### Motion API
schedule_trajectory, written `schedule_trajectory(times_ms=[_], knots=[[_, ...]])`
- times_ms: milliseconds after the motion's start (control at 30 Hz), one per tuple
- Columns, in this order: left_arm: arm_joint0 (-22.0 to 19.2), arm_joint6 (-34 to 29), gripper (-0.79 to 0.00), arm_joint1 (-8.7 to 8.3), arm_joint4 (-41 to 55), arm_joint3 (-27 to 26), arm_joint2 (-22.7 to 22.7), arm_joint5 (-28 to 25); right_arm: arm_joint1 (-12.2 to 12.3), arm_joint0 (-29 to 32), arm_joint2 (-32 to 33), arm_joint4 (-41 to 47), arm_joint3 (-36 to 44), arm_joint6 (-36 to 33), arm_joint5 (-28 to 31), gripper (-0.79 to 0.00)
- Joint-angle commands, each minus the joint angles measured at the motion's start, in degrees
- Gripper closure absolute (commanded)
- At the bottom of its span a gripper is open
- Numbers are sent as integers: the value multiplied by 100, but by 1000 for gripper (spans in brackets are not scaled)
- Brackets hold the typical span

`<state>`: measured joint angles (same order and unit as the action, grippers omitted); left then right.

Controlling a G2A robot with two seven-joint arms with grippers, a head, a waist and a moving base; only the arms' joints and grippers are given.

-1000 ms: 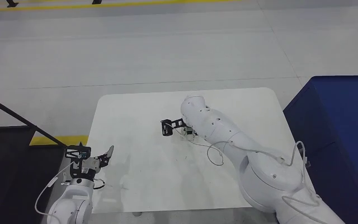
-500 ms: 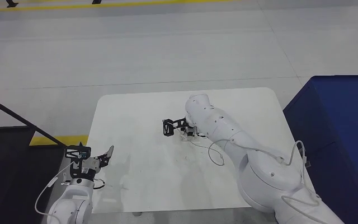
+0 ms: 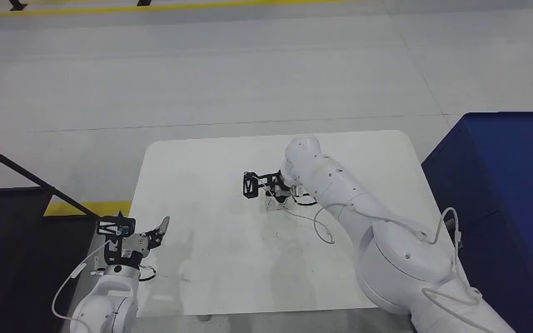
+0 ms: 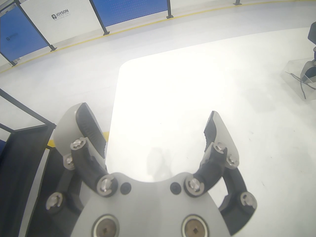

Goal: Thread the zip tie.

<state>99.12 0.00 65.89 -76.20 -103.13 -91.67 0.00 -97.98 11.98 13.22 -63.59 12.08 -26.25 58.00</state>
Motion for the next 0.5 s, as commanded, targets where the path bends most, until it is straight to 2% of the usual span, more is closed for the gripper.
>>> schedule_trajectory(times_ms=[0, 467], knots=[[0, 0, -785, 0, 0, 0, 0, 0, 33, -12, -6, 155, 28, -101, 0, 0], [0, 0, -785, 0, 0, 0, 0, 0, 408, -68, -122, 1676, 529, -1048, 0, 0]])
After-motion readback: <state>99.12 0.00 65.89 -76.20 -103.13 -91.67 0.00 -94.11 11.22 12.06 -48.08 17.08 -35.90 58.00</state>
